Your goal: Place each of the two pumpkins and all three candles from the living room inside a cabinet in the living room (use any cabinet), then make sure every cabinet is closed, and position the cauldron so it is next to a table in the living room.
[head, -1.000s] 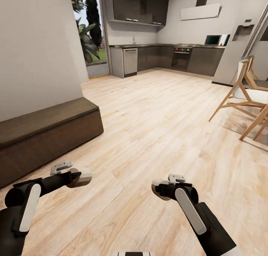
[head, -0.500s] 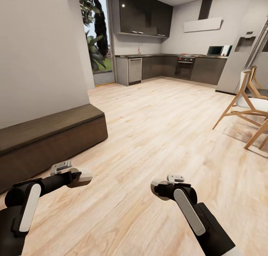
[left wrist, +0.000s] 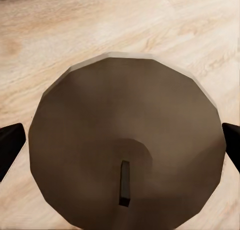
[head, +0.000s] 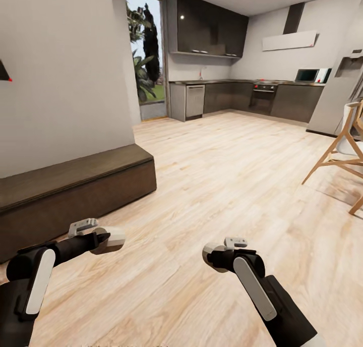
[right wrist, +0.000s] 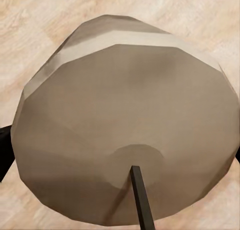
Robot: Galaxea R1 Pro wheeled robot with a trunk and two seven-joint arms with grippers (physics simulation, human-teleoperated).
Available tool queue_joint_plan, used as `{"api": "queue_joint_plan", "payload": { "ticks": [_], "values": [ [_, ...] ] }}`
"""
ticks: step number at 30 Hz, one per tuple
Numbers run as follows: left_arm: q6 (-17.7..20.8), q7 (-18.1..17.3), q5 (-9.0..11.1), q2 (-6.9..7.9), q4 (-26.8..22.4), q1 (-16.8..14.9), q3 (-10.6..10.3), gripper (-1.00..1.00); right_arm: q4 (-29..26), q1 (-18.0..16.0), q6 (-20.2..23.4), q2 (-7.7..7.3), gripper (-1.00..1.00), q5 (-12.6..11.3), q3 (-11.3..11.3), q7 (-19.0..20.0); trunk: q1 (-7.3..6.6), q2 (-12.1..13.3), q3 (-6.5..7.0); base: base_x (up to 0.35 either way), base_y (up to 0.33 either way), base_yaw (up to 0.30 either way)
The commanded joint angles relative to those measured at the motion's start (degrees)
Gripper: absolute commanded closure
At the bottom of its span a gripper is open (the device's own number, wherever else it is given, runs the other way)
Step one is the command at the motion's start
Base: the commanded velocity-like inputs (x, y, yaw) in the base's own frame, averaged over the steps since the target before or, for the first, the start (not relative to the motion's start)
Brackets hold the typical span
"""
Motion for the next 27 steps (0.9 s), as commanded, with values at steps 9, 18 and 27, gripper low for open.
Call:
{"api": "queue_joint_plan", "payload": {
  "ticks": [9, 18, 27],
  "values": [
    [0.3, -0.6, -0.1, -0.02, 0.0, -0.1, 0.1, 1.00, -0.1, 0.0, 0.0, 0.00, 1.00, -0.5, 0.2, -0.6, -0.01, 0.0, -0.34, 0.000, 0.000, 0.213],
    [0.3, -0.6, -0.1, -0.02, 0.0, -0.1, 0.1, 1.00, -0.8, 0.0, 0.0, 0.59, 1.00, -0.5, 0.9, -0.7, -0.01, 0.0, -0.35, 0.000, 0.015, 0.017],
    [0.3, -0.6, -0.1, -0.02, -0.1, -0.1, 0.1, 1.00, -0.8, 0.0, 0.0, 0.63, 1.00, -0.5, 1.0, -1.0, -0.01, 0.0, -0.35, 0.000, 0.055, 0.220]
  ]
}}
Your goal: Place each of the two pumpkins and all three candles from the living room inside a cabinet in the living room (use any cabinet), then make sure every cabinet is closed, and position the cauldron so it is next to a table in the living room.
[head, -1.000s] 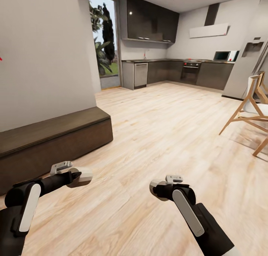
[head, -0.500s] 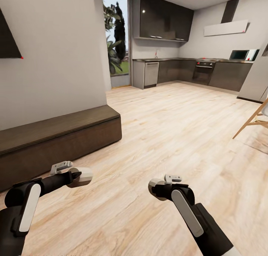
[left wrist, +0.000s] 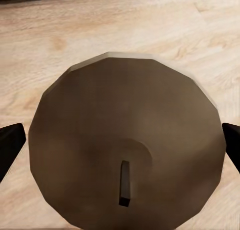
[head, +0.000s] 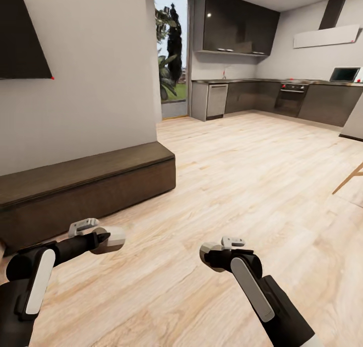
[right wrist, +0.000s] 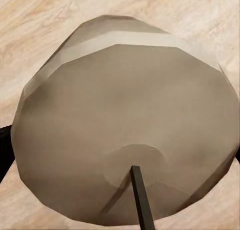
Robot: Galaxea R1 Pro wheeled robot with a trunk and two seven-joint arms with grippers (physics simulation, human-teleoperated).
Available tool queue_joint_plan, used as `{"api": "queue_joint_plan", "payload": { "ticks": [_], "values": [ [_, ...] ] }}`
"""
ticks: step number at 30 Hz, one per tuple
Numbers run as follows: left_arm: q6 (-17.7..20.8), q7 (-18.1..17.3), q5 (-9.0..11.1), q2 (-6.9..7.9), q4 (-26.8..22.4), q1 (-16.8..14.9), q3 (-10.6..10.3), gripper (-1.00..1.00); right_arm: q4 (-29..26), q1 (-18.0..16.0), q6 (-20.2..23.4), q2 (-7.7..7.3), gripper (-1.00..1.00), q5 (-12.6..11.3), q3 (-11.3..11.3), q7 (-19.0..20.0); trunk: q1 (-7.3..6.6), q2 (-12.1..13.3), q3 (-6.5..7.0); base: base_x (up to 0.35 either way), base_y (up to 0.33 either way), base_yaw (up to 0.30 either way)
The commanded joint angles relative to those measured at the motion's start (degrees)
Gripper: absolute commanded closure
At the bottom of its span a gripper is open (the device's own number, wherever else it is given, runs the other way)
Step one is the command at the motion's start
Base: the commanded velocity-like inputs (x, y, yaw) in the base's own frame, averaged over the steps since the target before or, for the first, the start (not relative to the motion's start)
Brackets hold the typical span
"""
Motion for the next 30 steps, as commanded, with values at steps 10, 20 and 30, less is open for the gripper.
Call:
{"api": "queue_joint_plan", "payload": {
  "ticks": [10, 20, 30],
  "values": [
    [0.3, -0.6, 1.5, -0.02, 0.1, -0.1, 0.1, 1.00, -0.1, 0.0, 0.0, 0.01, 1.00, -0.6, 0.2, -0.6, -0.22, 0.1, 1.72, 0.000, 0.003, 0.287],
    [0.3, -0.6, 1.6, 0.05, 0.1, -0.1, 0.1, 1.00, -0.1, 0.0, 0.0, 0.10, 1.00, -0.6, 0.2, -0.6, -0.48, 0.2, 3.94, 0.000, 0.000, 0.290],
    [0.3, -0.6, 1.6, 0.07, 0.2, -0.1, 0.1, 1.00, -0.1, 0.0, 0.0, 0.10, 1.00, -0.6, 0.3, -0.3, -0.74, 0.4, 6.15, 0.000, 0.000, 0.290]
  ]
}}
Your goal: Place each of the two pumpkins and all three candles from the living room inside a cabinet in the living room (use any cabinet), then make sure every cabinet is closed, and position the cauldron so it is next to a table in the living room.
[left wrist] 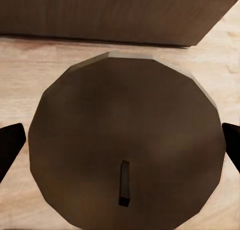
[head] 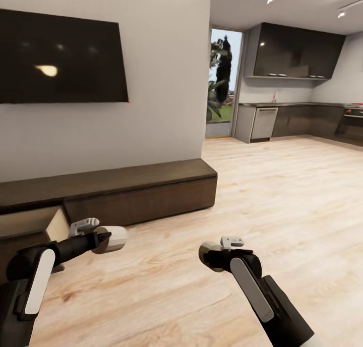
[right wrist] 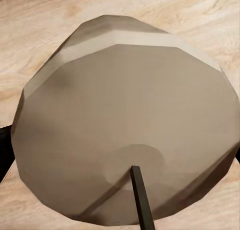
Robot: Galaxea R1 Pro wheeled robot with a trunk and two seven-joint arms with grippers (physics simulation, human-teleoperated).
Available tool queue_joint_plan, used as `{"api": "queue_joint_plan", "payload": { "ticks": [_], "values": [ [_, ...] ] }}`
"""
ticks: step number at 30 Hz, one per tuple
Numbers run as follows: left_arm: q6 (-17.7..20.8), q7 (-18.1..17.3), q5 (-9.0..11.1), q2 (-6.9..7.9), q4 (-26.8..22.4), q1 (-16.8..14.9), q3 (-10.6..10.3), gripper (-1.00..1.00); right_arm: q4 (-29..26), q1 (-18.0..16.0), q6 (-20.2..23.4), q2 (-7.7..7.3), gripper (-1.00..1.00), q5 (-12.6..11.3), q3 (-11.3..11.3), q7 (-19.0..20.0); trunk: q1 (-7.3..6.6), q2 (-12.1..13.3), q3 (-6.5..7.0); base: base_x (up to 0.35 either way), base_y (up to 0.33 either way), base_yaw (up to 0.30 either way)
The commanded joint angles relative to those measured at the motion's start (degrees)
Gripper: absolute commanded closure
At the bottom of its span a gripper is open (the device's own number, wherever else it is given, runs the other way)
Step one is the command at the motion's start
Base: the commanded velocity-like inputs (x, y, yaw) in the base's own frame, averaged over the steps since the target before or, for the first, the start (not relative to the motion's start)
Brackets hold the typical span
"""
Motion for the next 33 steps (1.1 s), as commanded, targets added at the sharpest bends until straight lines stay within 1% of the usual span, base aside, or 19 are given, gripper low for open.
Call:
{"api": "queue_joint_plan", "payload": {
  "ticks": [1, 4, 6, 10, 15, 28, 33],
  "values": [
    [0.3, -0.7, -0.2, -0.02, 0.0, -0.1, 0.1, 1.00, -0.1, 0.0, 0.0, -0.06, 1.00, -0.6, 0.1, -0.6, -0.04, 0.0, 0.17, -0.007, 0.000, 0.285],
    [0.3, -0.7, -0.2, -0.02, 0.0, -0.1, 0.1, 1.00, -0.1, 0.0, 0.0, -0.06, 1.00, -0.6, 0.1, -0.5, -0.11, 0.0, 0.84, -0.057, 0.030, 0.281],
    [0.3, -0.7, -0.1, -0.02, 0.0, -0.1, 0.1, 1.00, -0.1, 0.0, 0.0, -0.06, 1.00, -0.6, 0.1, -0.5, -0.55, 0.8, 1.20, -0.106, 0.080, 0.279],
    [0.3, -0.7, 1.1, 0.03, 0.0, -0.1, 0.1, 1.00, -0.1, 0.0, 0.0, -0.06, 1.00, -0.6, 0.1, -0.5, -1.43, 2.4, 1.91, -0.130, 0.140, 0.278],
    [0.3, -0.7, 1.6, 0.06, 0.0, -0.1, 0.1, 1.00, -0.1, 0.0, 0.0, -0.05, 1.00, -0.6, 0.1, -0.5, -2.53, 4.4, 2.81, -0.133, 0.171, 0.278],
    [0.3, -0.7, 1.7, 0.05, 0.0, -0.1, 0.1, 1.00, -0.1, 0.0, 0.0, -0.05, 1.00, -0.6, 0.1, -0.4, -5.38, 9.7, 5.15, -0.018, 0.029, 0.279],
    [0.3, -0.7, 1.7, 0.04, 0.0, -0.1, 0.1, 1.00, -0.1, 0.0, 0.0, -0.06, 1.00, -0.6, 1.3, -0.5, -6.48, 11.7, 6.04, 0.000, 0.001, 0.233]
  ]
}}
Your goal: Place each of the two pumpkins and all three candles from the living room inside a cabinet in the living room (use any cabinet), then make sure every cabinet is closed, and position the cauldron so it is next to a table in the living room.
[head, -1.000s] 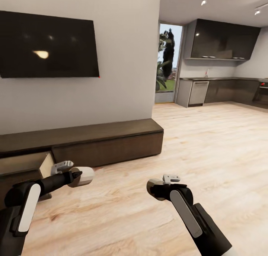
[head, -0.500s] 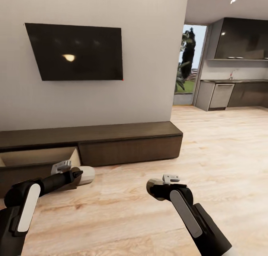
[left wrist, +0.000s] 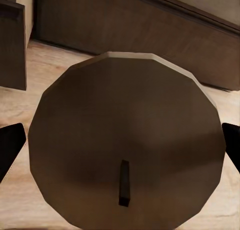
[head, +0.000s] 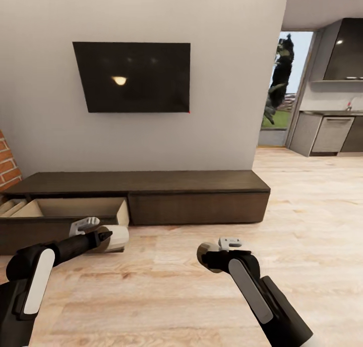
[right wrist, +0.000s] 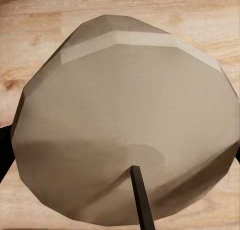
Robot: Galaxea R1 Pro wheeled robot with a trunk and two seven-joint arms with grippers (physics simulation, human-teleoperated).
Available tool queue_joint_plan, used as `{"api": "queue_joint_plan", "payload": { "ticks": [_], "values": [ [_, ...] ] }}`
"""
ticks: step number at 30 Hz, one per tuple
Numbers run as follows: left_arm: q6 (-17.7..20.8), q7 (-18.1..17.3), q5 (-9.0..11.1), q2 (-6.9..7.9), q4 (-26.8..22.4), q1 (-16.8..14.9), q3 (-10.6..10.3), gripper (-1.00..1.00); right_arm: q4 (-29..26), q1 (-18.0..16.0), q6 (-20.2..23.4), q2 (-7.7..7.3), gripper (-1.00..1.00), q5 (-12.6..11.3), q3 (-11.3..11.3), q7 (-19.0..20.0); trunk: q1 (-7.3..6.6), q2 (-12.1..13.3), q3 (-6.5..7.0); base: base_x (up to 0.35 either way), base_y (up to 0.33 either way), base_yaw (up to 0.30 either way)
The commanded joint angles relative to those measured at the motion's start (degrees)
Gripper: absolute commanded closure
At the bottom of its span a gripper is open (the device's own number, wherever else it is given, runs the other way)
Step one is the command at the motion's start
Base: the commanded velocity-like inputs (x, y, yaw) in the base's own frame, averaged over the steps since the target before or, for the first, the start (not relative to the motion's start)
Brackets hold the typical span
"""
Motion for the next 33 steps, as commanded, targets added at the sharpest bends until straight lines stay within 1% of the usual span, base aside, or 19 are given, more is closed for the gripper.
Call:
{"api": "queue_joint_plan", "payload": {
  "ticks": [1, 25, 30, 33],
  "values": [
    [0.3, -0.7, -0.1, -0.04, 0.0, -0.1, 0.1, 1.00, -0.1, -0.1, 0.0, -0.06, 1.00, -0.5, 0.2, -0.7, -0.24, 0.4, 0.13, 0.000, 0.000, 0.106],
    [0.3, -0.7, -0.2, 0.02, 0.0, -0.1, 0.1, 1.00, -0.1, -0.1, 0.0, -0.06, 1.00, -0.5, 0.5, -0.6, -5.51, 10.0, 4.44, 0.000, 0.000, 0.011],
    [0.3, -0.5, -0.4, 0.35, 0.1, -0.1, 0.0, 1.00, -0.1, -0.1, 0.0, -0.08, 1.00, -0.5, 0.4, -0.6, -6.61, 12.0, 5.33, 0.000, 0.000, 0.000],
    [0.3, -0.1, -0.7, 0.55, 0.4, -0.9, -0.1, 1.00, -0.1, -0.1, 0.0, -0.12, 1.00, -0.6, 0.3, -0.6, -7.27, 13.2, 5.87, 0.000, 0.000, 0.000]
  ]
}}
